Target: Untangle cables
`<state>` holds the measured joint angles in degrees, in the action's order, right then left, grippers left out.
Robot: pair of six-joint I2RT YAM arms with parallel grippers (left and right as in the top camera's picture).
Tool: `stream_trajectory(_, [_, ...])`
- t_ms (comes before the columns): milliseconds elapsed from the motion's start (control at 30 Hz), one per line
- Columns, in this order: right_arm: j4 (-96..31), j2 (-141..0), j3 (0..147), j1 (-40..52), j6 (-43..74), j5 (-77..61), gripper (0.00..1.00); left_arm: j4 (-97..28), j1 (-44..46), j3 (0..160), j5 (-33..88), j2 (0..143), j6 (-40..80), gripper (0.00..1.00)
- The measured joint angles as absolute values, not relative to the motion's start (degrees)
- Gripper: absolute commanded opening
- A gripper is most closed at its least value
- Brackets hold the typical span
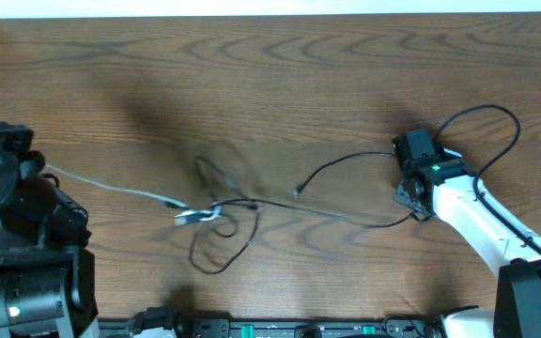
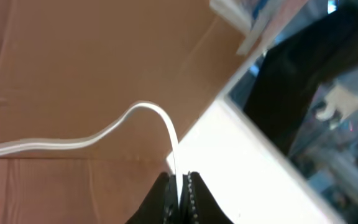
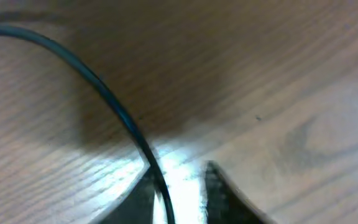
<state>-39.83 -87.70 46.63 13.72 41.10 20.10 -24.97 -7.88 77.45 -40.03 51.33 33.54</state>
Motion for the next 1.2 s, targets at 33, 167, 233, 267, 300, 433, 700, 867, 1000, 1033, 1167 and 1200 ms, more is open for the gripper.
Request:
stream_trajectory(33, [-39.2, -87.7, 46.6, 13.7, 41.1, 19.2, 0.37, -25.4, -7.9, 77.5, -37.2, 51.3, 33.1, 0.07])
stream_trajectory(167, [-36.5, -87.7, 46.5, 13.7, 40.8, 12.2, 0.52, -25.3, -7.9, 77.5, -18.6, 51.2, 32.9, 0.07])
stream_trajectory(233, [-34.7, -87.7, 46.5, 13.7, 40.0, 6.2, 0.59, -25.2, -7.9, 77.5, -8.9, 51.5, 34.4, 0.07])
stream_trajectory(267, [-33.2, -87.7, 46.4, 13.7, 38.2, 1.3, 0.68, -25.2, -7.9, 77.5, -1.5, 51.9, 36.5, 0.07])
stream_trajectory(300, [-32.6, -87.7, 46.4, 13.7, 37.9, -0.6, 0.74, -25.2, -7.9, 77.5, 0.3, 52.1, 37.0, 0.07])
stream_trajectory(433, [-24.7, -87.7, 46.3, 13.7, 31.0, -19.6, 0.99, -25.2, -7.9, 77.5, 16.4, 54.3, 45.1, 0.07])
stream_trajectory(700, [-7.0, -87.7, 46.3, 13.7, 25.4, -55.1, 0.99, -19.2, -7.9, 77.4, 30.7, 55.6, 56.3, 0.07])
stream_trajectory(867, [2.9, -87.7, 46.2, 15.9, 26.9, -66.2, 0.99, -14.5, -6.2, 77.4, 34.0, 54.8, 60.6, 0.07])
stream_trajectory(1000, [13.7, -87.7, 46.1, 20.5, 30.3, -69.6, 0.99, -13.1, -4.6, 77.4, 34.6, 54.8, 64.5, 0.07])
stream_trajectory(1033, [17.6, -87.7, 46.0, 21.6, 31.6, -70.0, 0.99, -13.2, -4.3, 77.4, 34.6, 54.8, 65.0, 0.08])
stream_trajectory(1167, [33.8, -87.7, 46.0, 26.5, 37.5, -70.0, 0.99, -13.5, -2.9, 77.4, 34.4, 54.8, 67.3, 0.08])
stream_trajectory(1200, [37.2, -87.7, 46.0, 27.5, 38.9, -69.5, 0.99, -13.5, -2.5, 77.4, 34.4, 54.8, 67.7, 0.08])
